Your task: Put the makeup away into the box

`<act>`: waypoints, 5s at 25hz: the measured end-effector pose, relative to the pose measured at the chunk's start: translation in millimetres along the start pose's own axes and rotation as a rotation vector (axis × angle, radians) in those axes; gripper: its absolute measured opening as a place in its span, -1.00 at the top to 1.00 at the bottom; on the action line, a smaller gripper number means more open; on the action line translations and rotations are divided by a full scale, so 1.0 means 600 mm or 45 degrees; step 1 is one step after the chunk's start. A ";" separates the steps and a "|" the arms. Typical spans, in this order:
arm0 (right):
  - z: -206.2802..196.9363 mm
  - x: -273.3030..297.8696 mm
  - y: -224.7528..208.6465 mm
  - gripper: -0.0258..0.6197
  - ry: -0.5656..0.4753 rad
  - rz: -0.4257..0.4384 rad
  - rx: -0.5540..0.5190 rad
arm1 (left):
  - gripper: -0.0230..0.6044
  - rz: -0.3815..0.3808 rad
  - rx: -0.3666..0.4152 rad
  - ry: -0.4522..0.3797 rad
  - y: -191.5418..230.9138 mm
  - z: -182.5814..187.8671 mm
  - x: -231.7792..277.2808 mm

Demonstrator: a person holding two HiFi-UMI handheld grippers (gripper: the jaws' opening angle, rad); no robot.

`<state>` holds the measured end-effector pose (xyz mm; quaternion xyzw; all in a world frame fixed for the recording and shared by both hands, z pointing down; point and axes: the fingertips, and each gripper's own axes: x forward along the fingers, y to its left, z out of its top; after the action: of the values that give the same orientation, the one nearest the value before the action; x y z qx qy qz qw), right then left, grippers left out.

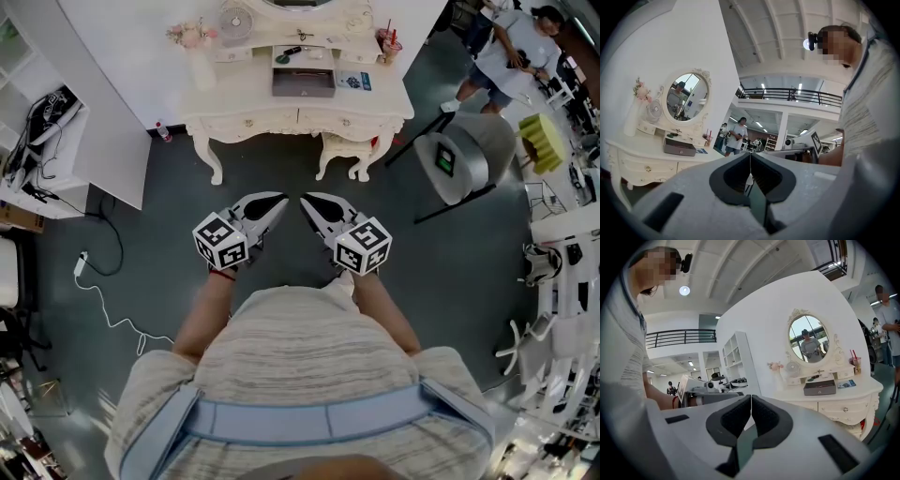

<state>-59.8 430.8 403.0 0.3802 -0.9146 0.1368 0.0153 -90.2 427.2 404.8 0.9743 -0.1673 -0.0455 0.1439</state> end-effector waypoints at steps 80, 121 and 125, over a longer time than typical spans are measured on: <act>0.197 0.405 -0.782 0.89 0.154 -0.030 -0.071 | 0.88 0.015 -0.031 0.094 0.725 0.166 0.506; 0.000 0.387 -0.979 0.48 0.826 -0.097 -0.624 | 0.88 0.092 -0.042 0.197 0.742 0.116 0.542; -0.036 0.389 -0.994 0.48 0.919 -0.120 -0.703 | 0.88 0.097 -0.047 0.212 0.744 0.109 0.537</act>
<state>190.1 -126.9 596.7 0.3311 -0.8346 0.0106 0.4402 63.8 -102.3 461.1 0.9648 -0.1910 0.0381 0.1768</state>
